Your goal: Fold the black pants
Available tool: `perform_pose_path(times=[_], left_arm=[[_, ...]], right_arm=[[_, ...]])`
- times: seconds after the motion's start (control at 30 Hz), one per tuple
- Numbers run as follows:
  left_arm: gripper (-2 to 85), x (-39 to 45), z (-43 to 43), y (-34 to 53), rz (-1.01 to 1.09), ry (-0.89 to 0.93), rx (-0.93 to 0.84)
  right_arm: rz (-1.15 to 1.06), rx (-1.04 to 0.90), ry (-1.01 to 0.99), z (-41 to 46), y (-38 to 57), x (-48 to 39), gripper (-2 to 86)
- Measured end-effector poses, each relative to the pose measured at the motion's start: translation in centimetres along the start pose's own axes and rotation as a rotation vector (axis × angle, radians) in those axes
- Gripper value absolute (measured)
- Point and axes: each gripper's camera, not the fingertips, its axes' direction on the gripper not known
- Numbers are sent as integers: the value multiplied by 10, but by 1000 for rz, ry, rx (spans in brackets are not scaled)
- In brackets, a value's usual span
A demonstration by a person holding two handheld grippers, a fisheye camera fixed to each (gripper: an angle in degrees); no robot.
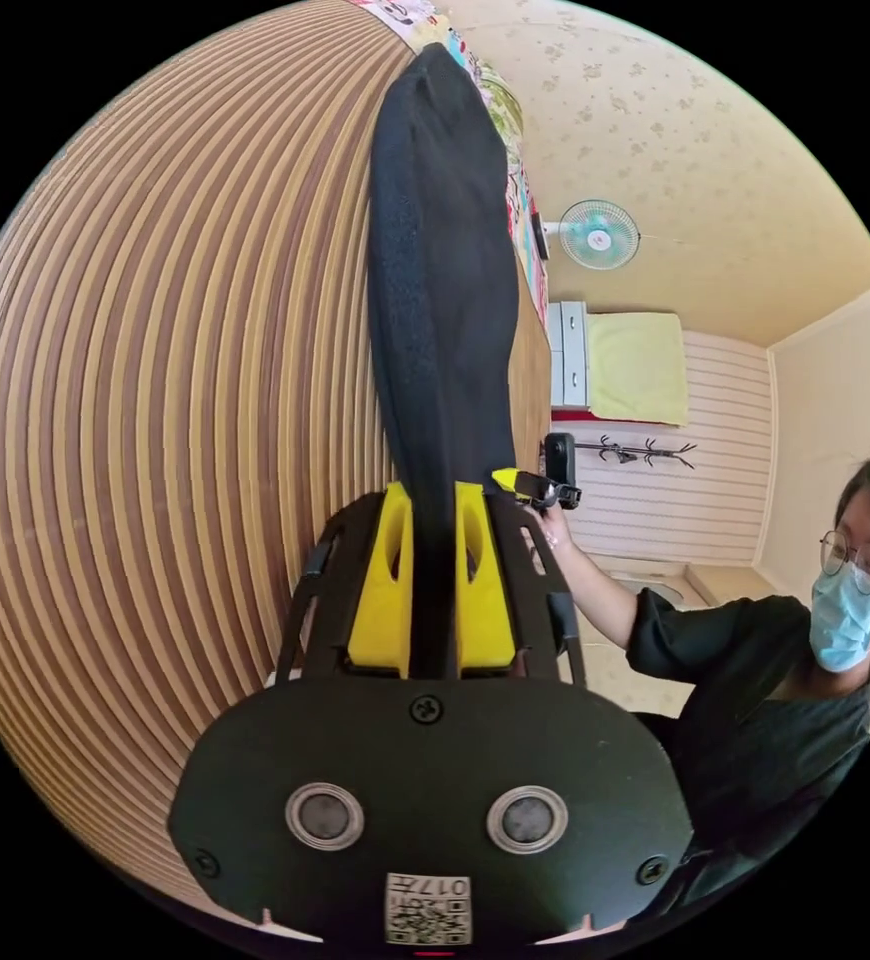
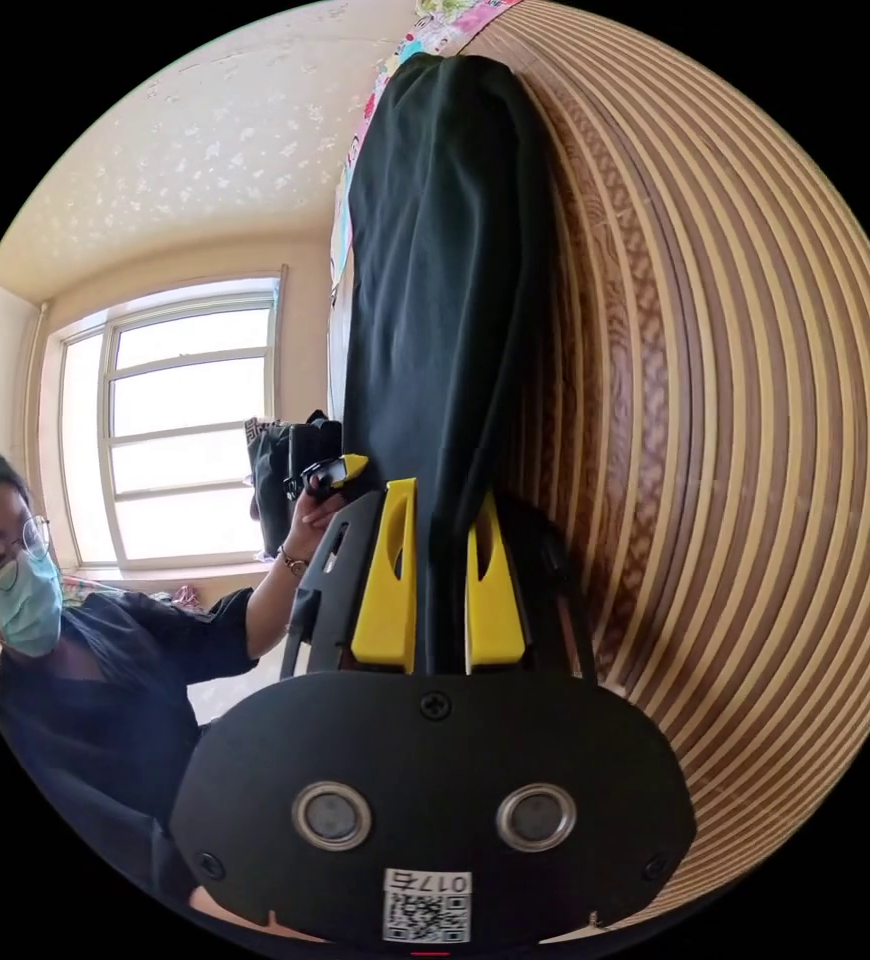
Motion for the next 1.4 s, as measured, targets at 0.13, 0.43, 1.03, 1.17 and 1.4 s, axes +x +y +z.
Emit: perform_pose_path(times=[0.13, 0.43, 1.03, 1.17, 1.4], left_arm=[[48, -13, 9, 12, -3, 53, -42], [20, 18, 2, 117, 158, 239, 131], [6, 374, -67, 304, 836, 291, 338], [3, 437, -84, 314, 969, 341, 379], [3, 484, -89, 256, 882, 264, 399]], right_arm=[[2, -22, 44, 24, -4, -11, 13], [-49, 176, -265, 43, 93, -47, 3], [-625, 343, -184, -1, 349, -472, -2], [-825, 397, -181, -17, 382, -574, -2], [-802, 431, -70, -23, 358, -672, -3]])
